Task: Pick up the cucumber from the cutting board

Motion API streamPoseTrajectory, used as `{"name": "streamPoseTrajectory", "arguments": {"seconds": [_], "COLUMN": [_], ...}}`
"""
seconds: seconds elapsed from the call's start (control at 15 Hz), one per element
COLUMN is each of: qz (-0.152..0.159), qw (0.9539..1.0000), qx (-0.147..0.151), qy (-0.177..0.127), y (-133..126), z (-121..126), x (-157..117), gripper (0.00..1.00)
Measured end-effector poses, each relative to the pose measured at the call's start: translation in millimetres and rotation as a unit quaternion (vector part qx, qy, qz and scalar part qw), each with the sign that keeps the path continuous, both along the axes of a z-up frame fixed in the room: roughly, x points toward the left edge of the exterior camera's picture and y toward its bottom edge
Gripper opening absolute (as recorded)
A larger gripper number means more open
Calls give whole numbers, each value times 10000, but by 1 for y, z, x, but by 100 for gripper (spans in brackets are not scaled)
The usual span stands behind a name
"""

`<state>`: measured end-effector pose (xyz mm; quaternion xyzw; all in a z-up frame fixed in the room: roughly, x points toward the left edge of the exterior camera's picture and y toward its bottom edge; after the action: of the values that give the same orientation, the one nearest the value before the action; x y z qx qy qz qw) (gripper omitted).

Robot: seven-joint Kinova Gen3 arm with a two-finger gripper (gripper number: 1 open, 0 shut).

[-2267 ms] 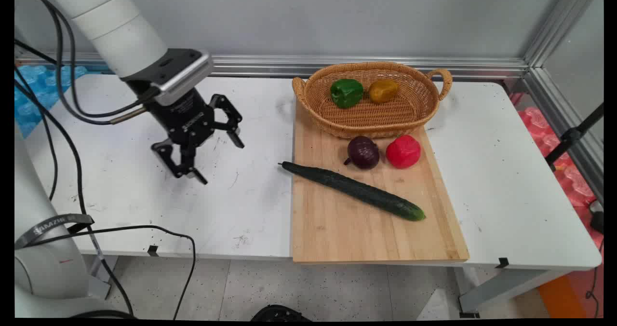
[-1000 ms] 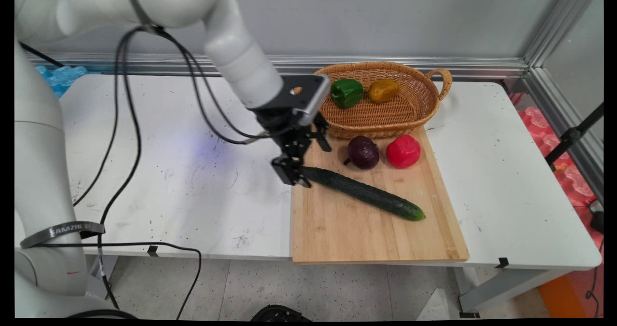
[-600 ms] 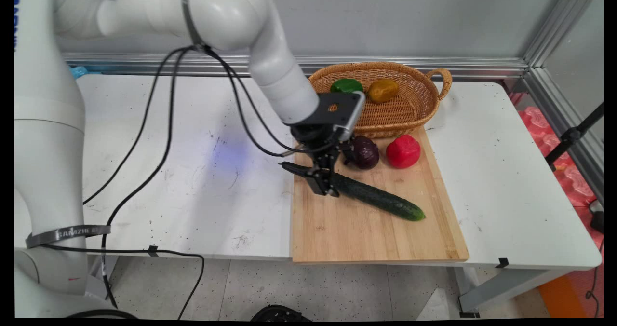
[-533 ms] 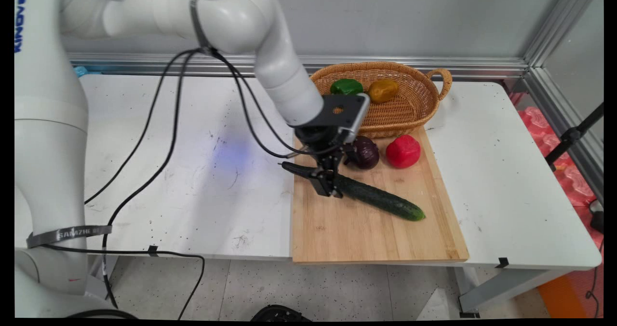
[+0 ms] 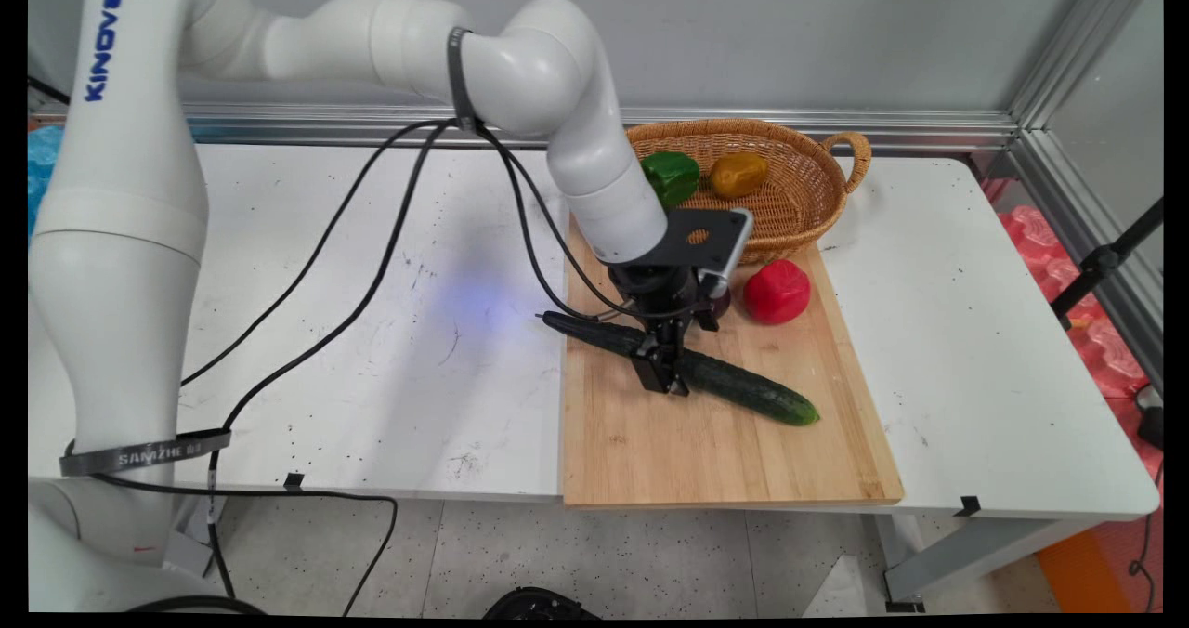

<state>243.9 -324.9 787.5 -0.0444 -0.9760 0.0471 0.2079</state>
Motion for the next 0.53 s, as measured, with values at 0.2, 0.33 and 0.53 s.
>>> {"name": "streamPoseTrajectory", "arguments": {"seconds": [0.2, 0.33, 0.53], "qz": [-47, -77, -119], "qw": [10000, 9999, 9999], "qx": [50, 69, 94], "qy": [-32, -48, -68], "y": [-4, -6, -8], "z": [-6, -9, -10], "x": [-7, -9, -11], "gripper": [100, 100, 0]}}
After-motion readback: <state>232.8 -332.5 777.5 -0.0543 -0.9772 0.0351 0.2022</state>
